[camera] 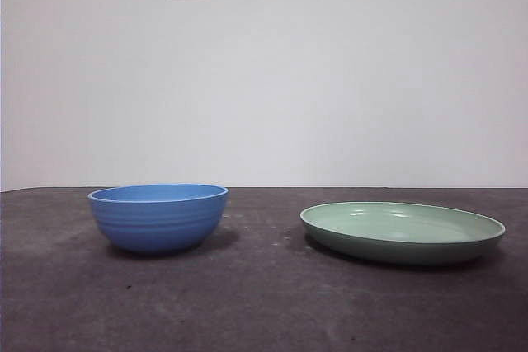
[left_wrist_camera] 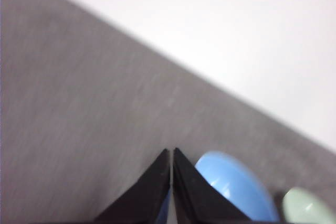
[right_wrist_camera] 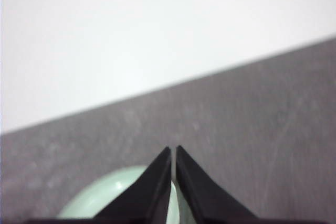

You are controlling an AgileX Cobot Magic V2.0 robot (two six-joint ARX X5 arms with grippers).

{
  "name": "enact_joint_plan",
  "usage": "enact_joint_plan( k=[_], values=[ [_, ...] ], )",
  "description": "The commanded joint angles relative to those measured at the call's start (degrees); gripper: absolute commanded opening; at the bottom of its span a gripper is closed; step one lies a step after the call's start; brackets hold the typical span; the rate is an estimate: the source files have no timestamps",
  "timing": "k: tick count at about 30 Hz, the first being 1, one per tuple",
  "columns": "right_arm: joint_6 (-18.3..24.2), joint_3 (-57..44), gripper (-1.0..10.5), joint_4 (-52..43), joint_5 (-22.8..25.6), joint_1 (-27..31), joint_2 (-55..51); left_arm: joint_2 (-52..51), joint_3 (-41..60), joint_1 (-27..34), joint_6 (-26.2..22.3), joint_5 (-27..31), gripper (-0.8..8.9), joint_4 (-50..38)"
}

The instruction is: Pick up the blue bowl, put it on the green plate, put it on desk

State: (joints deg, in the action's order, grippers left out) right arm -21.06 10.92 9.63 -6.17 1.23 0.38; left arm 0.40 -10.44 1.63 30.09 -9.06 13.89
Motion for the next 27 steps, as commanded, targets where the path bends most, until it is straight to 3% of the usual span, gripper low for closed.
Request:
enact_joint_plan(
  k=[1,11,19,27],
  values=[
    [0.26,3.30,0.1,-0.26,0.22,0.09,0.59,0.76,-5.14,0.07,0.70,-0.20,0.10,1.31],
    [7.04,19.54,0.1,6.51,-1.60,0.07,11.98,10.99,-21.94,0.07,-9.53,-3.15,0.10,12.39],
    [13.49,34.10,0.1,19.45,-13.22,0.04,27.21,24.85,-32.81,0.07,-16.59,-15.87,0.10,22.77],
    [20.79,45.13,0.1,37.16,-24.22,-0.09,40.61,37.83,-41.75,-1.01,-26.60,-22.86,0.10,34.42]
  ],
)
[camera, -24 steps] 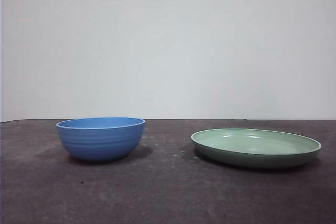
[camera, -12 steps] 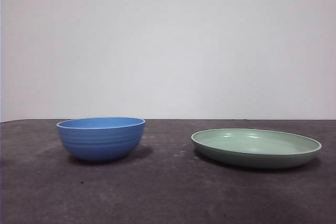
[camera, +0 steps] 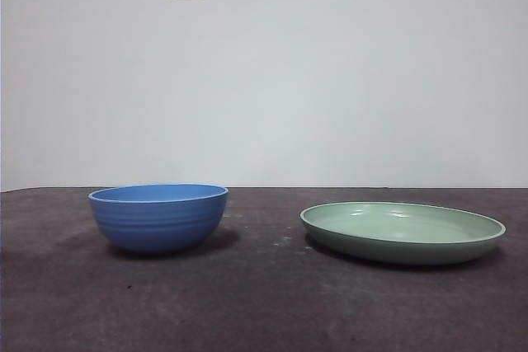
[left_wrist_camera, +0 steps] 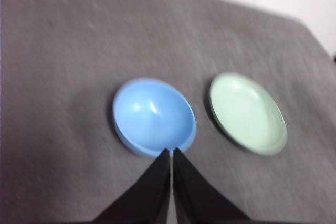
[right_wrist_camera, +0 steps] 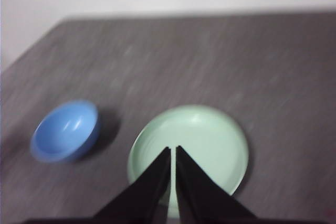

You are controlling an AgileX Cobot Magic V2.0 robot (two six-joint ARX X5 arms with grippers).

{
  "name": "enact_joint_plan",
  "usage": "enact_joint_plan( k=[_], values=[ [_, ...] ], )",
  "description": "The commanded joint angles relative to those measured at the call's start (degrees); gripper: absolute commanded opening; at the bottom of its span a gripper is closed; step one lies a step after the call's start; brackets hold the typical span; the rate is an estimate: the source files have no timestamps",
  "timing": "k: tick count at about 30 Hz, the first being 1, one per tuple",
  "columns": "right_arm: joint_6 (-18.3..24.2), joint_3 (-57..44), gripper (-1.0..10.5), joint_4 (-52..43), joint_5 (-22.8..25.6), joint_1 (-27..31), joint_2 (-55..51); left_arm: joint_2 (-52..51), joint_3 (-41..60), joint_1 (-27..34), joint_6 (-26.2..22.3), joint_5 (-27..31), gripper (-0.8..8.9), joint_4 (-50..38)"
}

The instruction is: Pick up the blue bowl, put it on the green plate, put it on desk

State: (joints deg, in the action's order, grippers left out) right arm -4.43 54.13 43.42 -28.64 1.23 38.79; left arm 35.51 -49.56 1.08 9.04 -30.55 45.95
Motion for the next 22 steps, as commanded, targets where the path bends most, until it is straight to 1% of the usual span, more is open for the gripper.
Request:
enact_joint_plan(
  k=[1,2,5,10,14,20,22],
  values=[
    [5.01,2.54,0.1,4.98,-2.19,-0.31,3.26,4.02,-3.48,-0.79,-6.69,-1.73,0.10,3.89],
    [5.95,3.04,0.1,6.84,-2.56,-0.74,4.42,5.64,-4.50,-1.38,-8.04,-2.12,0.10,5.77],
    [8.07,3.32,0.1,10.75,-2.89,-2.27,6.36,8.28,-5.77,-3.34,-9.94,-2.75,0.10,8.24],
    [10.95,3.30,0.1,16.24,-2.84,-5.55,8.00,9.64,-5.88,-6.08,-10.60,-2.75,0.10,9.11],
    [11.15,3.30,0.1,16.57,-2.82,-7.10,7.98,9.75,-5.88,-6.86,-10.58,-2.75,0.10,9.35],
    [10.84,3.30,0.1,16.63,-2.86,-7.17,7.96,9.75,-5.88,-6.84,-10.49,-2.75,0.13,9.40],
    [10.43,3.30,0.1,16.63,-2.86,-7.17,7.96,9.75,-5.88,-6.84,-10.47,-2.75,0.61,9.38]
  ],
)
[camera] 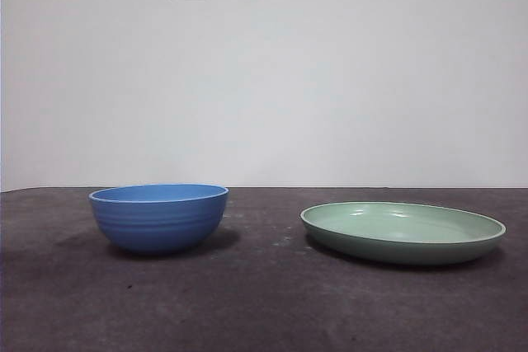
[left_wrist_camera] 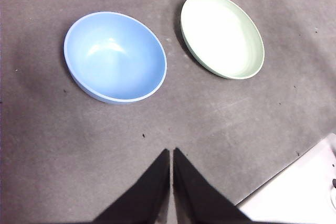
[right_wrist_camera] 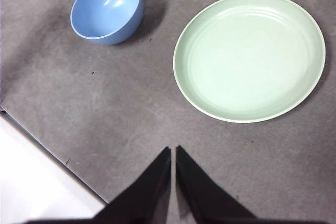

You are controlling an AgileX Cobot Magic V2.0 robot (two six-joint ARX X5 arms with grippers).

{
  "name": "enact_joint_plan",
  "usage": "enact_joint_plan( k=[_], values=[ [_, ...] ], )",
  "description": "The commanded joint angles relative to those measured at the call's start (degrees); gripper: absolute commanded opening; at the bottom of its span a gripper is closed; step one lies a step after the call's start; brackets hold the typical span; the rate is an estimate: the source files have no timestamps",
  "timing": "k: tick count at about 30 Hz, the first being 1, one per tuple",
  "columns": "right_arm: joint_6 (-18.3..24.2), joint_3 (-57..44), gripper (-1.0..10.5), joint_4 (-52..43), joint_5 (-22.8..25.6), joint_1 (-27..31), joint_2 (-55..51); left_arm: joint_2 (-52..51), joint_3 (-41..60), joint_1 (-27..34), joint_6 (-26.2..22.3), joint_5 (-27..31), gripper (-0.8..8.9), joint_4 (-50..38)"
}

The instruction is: Pick up the blue bowl, put it on the green plate, put it on desk

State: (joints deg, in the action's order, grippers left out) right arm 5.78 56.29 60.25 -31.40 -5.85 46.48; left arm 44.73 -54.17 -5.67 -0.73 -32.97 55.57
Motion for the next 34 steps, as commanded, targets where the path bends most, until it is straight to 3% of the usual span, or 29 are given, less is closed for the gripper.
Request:
enact_joint_plan(
  k=[1,3,6,7,16,22,34],
  values=[
    [0.20,1.14,0.2,-0.20,-0.11,-0.09,0.26,0.52,-1.27,-0.09,-0.66,-0.31,0.96,-0.22],
    [0.04,1.14,1.1,-0.20,-0.09,-0.09,0.26,0.52,-1.27,-0.09,-0.02,-0.31,2.28,-0.26],
    [-0.90,1.14,3.6,-0.35,-0.09,-0.09,0.26,0.52,-1.27,-0.11,0.11,-0.31,4.28,-0.24],
    [-0.90,1.14,4.1,-0.44,-0.07,-0.09,0.26,0.52,-1.27,-0.11,0.11,-0.31,4.49,-0.26],
    [-0.90,1.14,4.3,-0.42,-0.09,-0.09,0.26,0.66,-1.27,-0.48,0.35,-0.17,4.45,-0.57],
    [-0.92,1.14,4.3,-0.66,-0.09,-0.09,0.26,2.99,-1.68,-1.49,3.15,0.50,4.38,-5.81],
    [-1.27,1.14,4.3,-0.63,-0.09,-0.09,0.28,22.88,-14.56,-6.93,4.20,11.47,4.37,-8.02]
  ],
)
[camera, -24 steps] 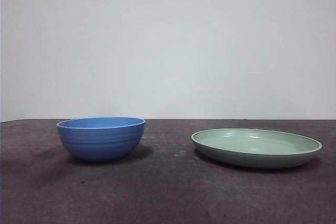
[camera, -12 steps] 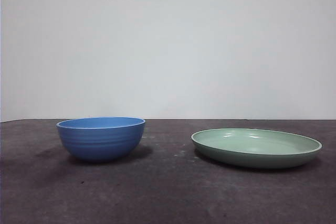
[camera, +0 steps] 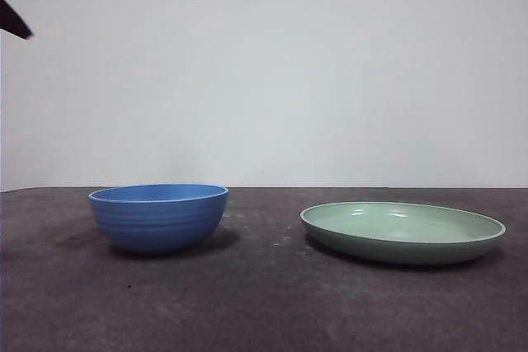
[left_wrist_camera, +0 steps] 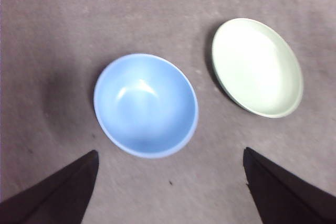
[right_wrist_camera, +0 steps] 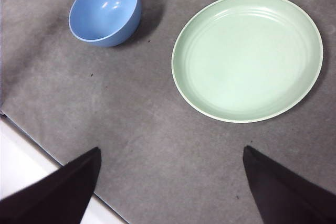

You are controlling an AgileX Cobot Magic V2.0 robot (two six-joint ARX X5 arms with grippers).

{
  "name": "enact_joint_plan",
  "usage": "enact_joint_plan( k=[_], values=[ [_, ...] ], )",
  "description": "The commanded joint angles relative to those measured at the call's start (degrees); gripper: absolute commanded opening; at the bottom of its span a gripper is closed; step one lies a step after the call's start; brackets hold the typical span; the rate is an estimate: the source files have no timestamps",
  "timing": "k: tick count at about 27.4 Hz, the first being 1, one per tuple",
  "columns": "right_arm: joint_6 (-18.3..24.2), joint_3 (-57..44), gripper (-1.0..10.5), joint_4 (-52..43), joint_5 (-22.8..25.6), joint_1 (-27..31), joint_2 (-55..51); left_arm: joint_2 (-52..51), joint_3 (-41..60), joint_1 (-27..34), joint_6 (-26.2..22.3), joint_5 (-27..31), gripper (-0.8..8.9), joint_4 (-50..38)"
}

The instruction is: Pick up the blue bowl, put it on the green plate, put it on desk

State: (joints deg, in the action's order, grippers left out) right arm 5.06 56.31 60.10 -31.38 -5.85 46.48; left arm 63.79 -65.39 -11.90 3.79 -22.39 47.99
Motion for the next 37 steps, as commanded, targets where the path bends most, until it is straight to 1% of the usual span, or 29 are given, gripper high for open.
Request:
enact_joint_plan(
  k=[1,3,5,9,23,25,27,28,29,30,31,34,37],
  values=[
    [-0.55,1.11,4.3,-0.50,-0.11,-0.09,0.28,5.97,-4.79,-1.16,-0.50,1.31,4.36,-0.44],
    [-0.55,1.11,4.3,-0.50,-0.11,-0.09,0.26,9.81,-7.13,-2.01,-0.66,2.82,4.36,-0.42],
    [-0.55,1.11,4.3,-0.50,-0.11,-0.09,0.26,13.73,-8.98,-2.80,-1.38,5.97,4.34,-0.44],
    [-0.55,1.11,4.3,-0.50,-0.11,-0.09,0.28,19.71,-10.05,-3.52,-1.73,10.82,4.33,-2.19],
    [-0.55,1.11,4.3,-0.96,-0.09,-0.07,0.28,37.75,-10.05,-3.67,-1.86,10.99,4.23,-5.92],
    [-0.55,1.11,4.3,-0.98,-0.07,-0.07,0.28,39.06,-10.05,-3.76,-1.84,11.02,3.62,-6.16],
    [-0.55,1.11,4.3,-1.16,-0.09,-0.07,0.28,39.89,-10.05,-3.98,-1.81,11.02,3.60,-6.25],
    [-0.55,1.11,4.3,-1.33,-0.09,-0.09,0.28,40.04,-10.05,-4.15,-1.81,11.04,3.44,-6.23],
    [-0.52,1.11,4.3,-1.38,-0.09,-0.07,0.28,40.06,-10.05,-4.35,-1.81,11.04,2.95,-6.25],
    [-0.52,1.11,4.3,-1.38,-0.09,-0.07,0.28,40.06,-10.05,-4.55,-1.81,11.04,2.18,-6.25],
    [-0.52,1.11,4.3,-1.40,-0.09,-0.09,0.28,40.06,-10.05,-4.66,-1.81,11.04,1.81,-6.23],
    [-0.52,1.11,4.3,-1.40,-0.09,-0.07,0.28,40.06,-10.05,-4.68,-1.79,11.04,1.54,-6.08],
    [-0.55,1.11,4.3,-1.40,-0.09,-0.09,0.28,40.06,-10.05,-4.68,-1.62,11.04,0.14,-6.08]
  ],
)
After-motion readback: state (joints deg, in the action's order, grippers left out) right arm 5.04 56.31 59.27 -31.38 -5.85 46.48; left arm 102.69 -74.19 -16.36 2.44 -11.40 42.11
